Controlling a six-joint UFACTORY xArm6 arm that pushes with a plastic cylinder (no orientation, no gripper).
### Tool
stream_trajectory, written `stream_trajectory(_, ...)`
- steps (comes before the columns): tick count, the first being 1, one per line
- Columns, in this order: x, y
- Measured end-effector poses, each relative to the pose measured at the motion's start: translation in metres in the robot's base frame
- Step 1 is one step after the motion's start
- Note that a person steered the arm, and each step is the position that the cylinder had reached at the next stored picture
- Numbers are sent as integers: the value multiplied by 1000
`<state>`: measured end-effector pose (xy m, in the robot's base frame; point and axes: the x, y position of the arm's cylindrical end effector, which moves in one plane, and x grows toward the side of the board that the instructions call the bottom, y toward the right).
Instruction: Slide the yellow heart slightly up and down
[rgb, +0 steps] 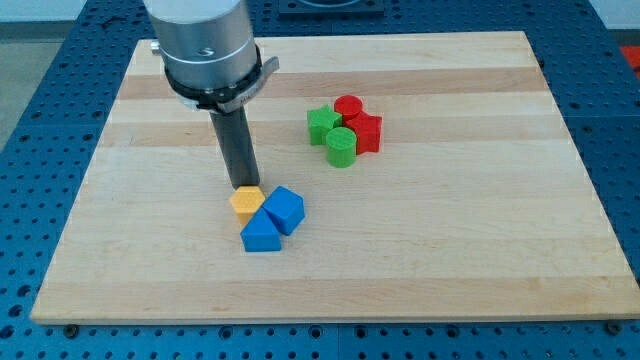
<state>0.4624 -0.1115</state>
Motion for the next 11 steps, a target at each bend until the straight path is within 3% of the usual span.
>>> stream_trajectory(1,-34,-29)
stream_trajectory(6,-245,-41)
stream_trajectory(8,-235,-76)
stream_trajectory(10,-205,7)
stream_trajectory(11,-177,20)
